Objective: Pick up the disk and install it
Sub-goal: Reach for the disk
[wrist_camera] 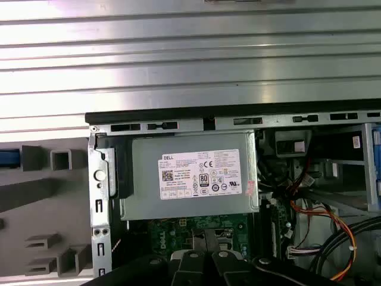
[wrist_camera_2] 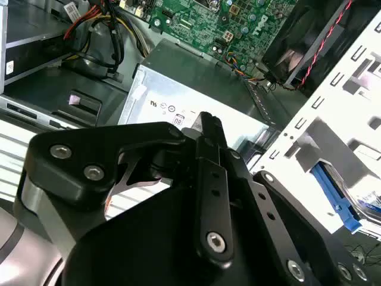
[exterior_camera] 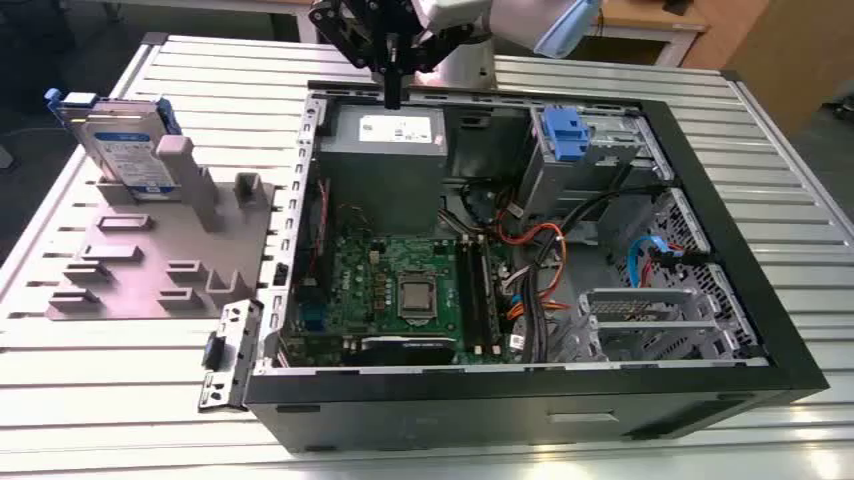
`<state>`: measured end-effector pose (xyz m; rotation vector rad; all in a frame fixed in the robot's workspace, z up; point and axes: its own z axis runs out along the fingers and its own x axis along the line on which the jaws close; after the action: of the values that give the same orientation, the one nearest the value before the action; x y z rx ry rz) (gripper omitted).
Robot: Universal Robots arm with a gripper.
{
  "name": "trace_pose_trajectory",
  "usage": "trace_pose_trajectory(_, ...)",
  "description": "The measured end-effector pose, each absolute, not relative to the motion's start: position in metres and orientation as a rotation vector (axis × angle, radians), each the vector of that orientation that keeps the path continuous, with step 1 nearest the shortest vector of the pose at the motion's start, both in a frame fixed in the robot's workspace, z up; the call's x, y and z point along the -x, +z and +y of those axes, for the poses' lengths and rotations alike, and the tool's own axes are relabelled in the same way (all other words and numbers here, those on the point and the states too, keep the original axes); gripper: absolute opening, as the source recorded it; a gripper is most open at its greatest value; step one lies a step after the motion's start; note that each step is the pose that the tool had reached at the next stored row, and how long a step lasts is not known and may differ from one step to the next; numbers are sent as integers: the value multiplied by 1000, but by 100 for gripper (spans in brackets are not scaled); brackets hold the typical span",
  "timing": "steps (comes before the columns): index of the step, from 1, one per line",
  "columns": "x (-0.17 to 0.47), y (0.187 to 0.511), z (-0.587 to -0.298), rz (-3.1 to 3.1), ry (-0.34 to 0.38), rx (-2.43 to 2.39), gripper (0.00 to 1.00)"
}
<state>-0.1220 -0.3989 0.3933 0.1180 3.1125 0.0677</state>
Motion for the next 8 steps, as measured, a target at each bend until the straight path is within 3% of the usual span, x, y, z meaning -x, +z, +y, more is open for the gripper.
trace_pose_trajectory(8, 124, 393, -399, 3112, 68, -118, 11)
